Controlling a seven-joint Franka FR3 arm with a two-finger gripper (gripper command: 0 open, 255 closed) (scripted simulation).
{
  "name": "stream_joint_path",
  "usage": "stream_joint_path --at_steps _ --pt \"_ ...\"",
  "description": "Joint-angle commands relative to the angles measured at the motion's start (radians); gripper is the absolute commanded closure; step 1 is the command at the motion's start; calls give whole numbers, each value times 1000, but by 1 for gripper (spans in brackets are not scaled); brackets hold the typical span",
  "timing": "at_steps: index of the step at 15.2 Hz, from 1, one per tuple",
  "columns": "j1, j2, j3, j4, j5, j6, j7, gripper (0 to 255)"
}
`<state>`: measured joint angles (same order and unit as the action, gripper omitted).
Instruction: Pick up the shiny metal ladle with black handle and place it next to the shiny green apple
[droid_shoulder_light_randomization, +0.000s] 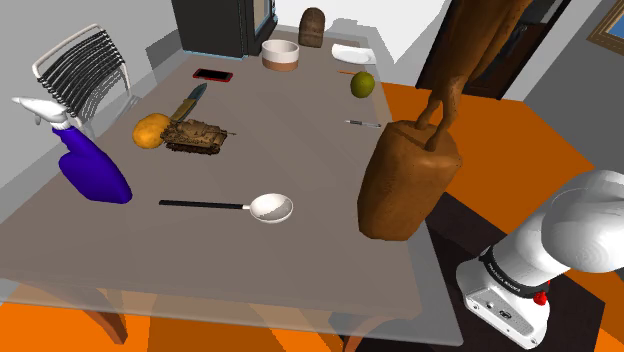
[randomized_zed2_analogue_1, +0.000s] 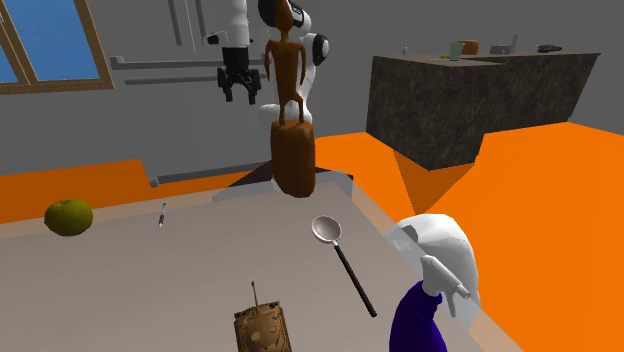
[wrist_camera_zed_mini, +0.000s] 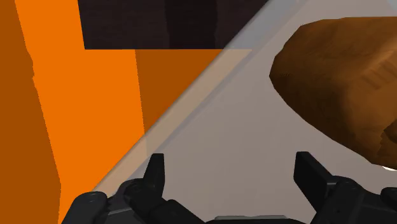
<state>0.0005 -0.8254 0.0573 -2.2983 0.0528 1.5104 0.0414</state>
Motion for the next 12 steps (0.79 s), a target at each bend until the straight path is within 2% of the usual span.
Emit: stream_joint_path --at_steps 1,12 --pt "0 0 0 0 0 0 0 0" --pt "92 274 104 2 72 289 -42 0"
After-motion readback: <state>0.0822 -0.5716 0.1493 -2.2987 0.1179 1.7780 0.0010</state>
